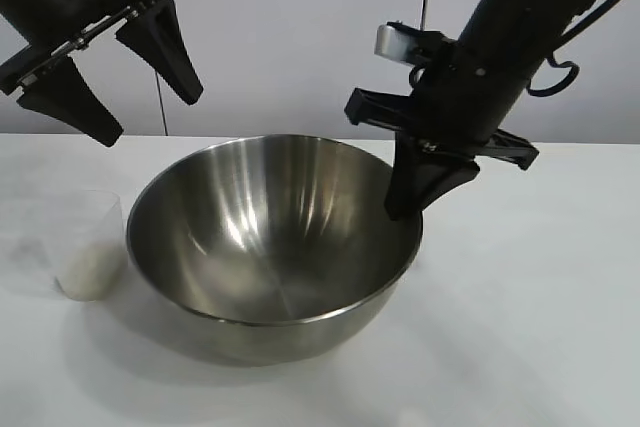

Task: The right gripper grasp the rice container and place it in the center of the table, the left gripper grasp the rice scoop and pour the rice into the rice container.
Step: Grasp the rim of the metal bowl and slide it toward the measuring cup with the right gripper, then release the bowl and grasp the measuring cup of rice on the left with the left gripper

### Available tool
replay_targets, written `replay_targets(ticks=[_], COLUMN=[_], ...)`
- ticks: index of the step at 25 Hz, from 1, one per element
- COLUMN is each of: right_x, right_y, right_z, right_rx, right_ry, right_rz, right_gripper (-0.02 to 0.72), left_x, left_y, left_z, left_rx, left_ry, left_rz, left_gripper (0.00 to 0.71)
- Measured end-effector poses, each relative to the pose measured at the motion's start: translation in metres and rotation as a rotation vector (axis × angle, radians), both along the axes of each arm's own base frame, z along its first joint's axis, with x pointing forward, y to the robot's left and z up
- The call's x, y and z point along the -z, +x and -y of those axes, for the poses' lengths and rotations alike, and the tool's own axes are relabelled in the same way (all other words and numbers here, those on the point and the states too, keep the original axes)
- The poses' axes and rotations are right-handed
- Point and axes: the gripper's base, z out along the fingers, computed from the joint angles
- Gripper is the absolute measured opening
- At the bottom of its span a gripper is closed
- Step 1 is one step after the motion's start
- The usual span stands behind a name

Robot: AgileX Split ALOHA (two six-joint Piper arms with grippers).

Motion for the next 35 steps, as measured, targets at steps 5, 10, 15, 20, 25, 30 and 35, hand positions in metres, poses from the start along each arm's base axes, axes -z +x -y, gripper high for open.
replay_targets(ticks=[5,10,15,20,25,30,35], right_x=[0.008,-0.006,-0.031,-0.084,-0.128,-0.178,-0.241], right_y=[0.003,0.012,0.027,0.054,0.054,0.02,-0.045], right_z=[-0.002,-0.004,0.008,0.063,0.142,0.224,0.27], right_rx=[0.041,0.02,-0.01,0.019,0.159,0.405,0.66], right_ry=[-0.006,-0.017,-0.107,-0.345,-0.584,-0.643,-0.543], right_rz=[-0.004,0.032,0.107,0.373,0.497,0.542,0.666], right_gripper=[0.046,0.349,0.48,0.486,0.479,0.473,0.473], left_x=[0.0,0.0,0.0,0.0,0.0,0.0,0.0], left_y=[0.0,0.0,0.0,0.0,0.0,0.0,0.0], left_z=[0.0,0.0,0.0,0.0,0.0,0.0,0.0], left_rx=[0.0,0.0,0.0,0.0,0.0,0.0,0.0], left_ry=[0.0,0.0,0.0,0.0,0.0,0.0,0.0], left_rz=[0.0,0.0,0.0,0.0,0.0,0.0,0.0], left_gripper=[0.619,0.619,0.619,0.619,0.619,0.619,0.619])
